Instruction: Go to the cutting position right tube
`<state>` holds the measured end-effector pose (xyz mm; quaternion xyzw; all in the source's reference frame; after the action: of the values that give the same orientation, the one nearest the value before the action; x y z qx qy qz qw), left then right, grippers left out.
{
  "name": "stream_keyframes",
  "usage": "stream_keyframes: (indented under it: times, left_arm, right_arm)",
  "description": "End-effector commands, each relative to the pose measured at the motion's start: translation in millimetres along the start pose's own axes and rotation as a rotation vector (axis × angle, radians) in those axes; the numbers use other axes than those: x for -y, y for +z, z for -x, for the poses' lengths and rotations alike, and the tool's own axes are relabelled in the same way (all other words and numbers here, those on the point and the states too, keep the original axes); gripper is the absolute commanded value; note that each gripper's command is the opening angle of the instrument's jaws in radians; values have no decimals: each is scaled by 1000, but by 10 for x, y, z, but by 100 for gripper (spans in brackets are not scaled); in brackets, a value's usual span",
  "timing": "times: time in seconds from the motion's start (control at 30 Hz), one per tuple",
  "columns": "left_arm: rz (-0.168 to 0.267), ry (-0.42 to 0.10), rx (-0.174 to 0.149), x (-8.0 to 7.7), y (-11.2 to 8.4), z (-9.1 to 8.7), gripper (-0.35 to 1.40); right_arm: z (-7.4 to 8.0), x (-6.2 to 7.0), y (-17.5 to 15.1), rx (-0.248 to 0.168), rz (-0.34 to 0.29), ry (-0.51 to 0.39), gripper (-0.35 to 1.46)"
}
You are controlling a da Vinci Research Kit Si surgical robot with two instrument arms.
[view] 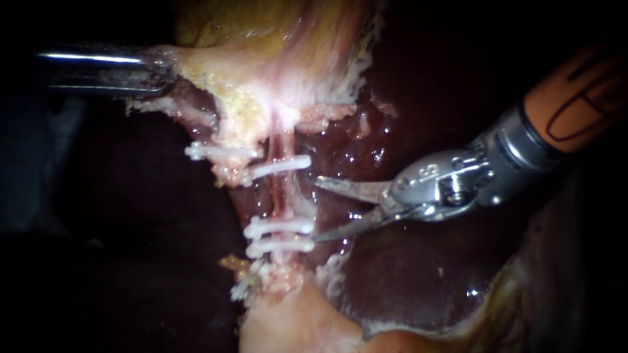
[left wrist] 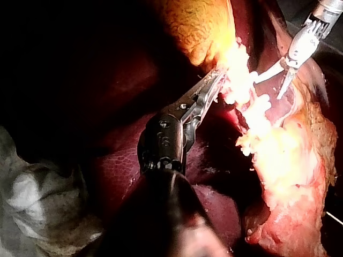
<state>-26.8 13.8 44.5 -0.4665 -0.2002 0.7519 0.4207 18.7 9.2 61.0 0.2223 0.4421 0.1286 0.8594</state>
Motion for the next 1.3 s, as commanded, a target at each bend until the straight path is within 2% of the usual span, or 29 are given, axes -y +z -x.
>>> stream_keyframes:
  times: [0.03, 0.3, 0.47, 0.73, 1.07, 1.3]
  left_arm:
    - [0, 0, 0, 0, 0, 0, -35]
    - [1, 0, 0, 0, -1, 1, -35]
    - [1, 1, 0, 0, -2, 1, -35]
    - [1, 1, 1, 1, -2, 1, -35]
    - [1, 1, 0, 1, -2, 1, -35]
    - [1, 1, 0, 1, -2, 1, -35]
  right_arm:
    - [-1, -1, 5, -6, -10, 6, 144]
    - [-7, -7, 38, -41, -66, 26, 143]
    - [-13, -7, 49, -104, -133, 36, 143]
    - [-27, -10, 74, -147, -206, 56, 131]
    - [-36, -8, 113, -175, -208, 89, 133]
    - [-44, -2, 105, -214, -233, 110, 134]
